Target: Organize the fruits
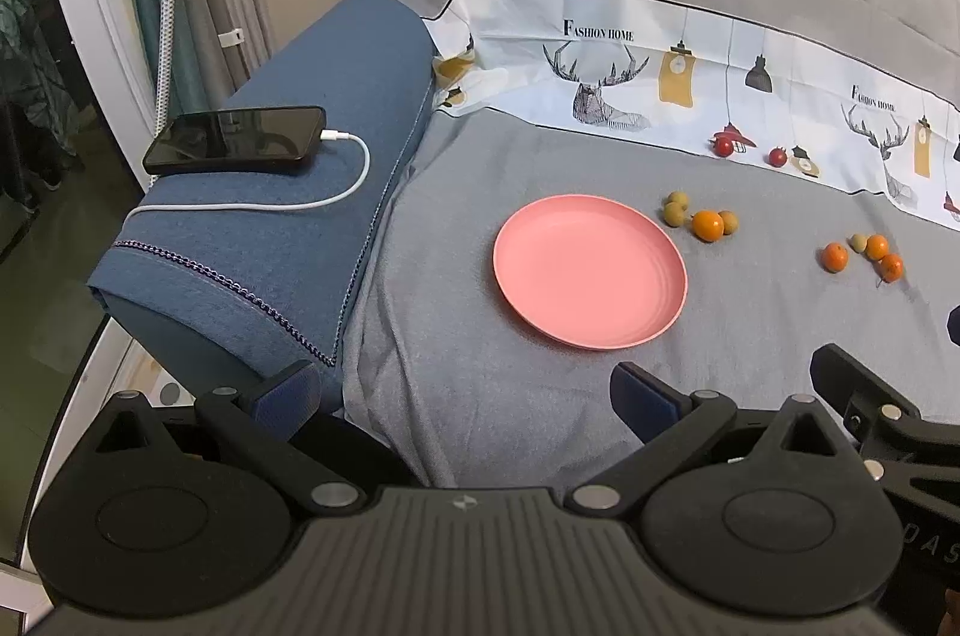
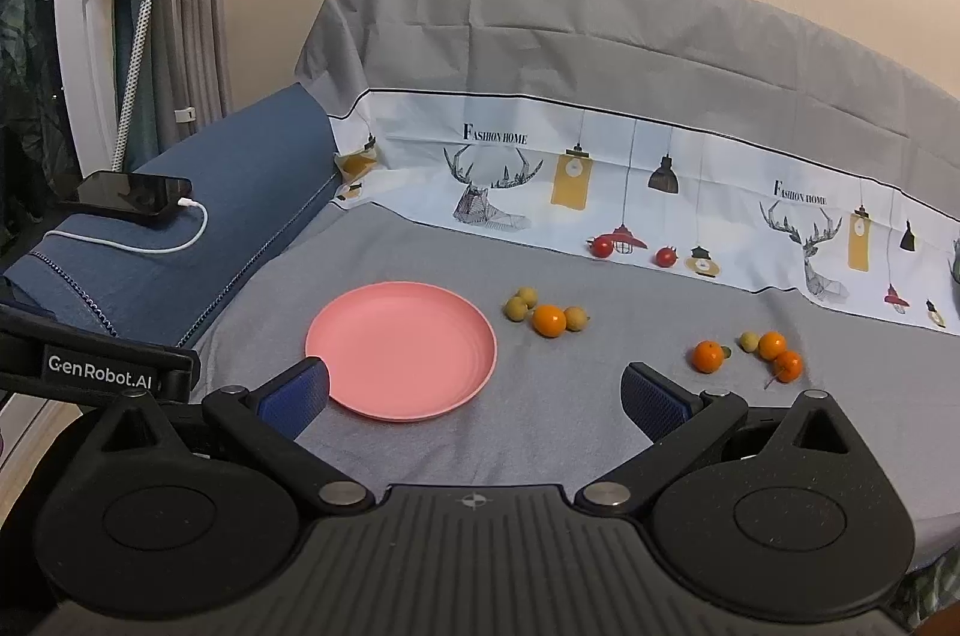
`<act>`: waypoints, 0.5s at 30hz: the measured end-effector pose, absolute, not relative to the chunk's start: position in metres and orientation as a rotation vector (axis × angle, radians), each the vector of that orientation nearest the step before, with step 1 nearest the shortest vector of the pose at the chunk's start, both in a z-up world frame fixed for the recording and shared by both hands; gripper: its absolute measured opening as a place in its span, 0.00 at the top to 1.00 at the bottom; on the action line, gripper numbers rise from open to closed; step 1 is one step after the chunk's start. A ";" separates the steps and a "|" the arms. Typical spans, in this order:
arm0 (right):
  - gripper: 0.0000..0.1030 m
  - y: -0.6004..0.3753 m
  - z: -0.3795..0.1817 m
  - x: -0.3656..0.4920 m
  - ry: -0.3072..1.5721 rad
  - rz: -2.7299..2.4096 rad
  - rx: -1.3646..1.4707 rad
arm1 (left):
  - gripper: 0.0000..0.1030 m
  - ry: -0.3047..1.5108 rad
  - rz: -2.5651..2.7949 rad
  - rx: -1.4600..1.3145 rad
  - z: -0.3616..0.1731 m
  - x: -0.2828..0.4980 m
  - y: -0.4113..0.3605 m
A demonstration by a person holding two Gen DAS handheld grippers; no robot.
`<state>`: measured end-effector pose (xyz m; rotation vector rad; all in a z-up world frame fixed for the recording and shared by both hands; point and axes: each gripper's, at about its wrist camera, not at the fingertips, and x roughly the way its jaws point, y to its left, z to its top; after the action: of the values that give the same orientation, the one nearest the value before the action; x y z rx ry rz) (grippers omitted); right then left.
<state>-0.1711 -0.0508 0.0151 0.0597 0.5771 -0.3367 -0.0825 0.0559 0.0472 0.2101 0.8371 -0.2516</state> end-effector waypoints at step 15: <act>0.01 -0.055 0.014 -0.172 0.583 -0.338 0.078 | 0.00 0.845 -0.256 0.219 0.046 -0.081 0.058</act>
<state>-0.1725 -0.0546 0.0143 0.0782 0.5826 -0.3380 -0.0807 0.0578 0.0461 0.2187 0.8446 -0.2561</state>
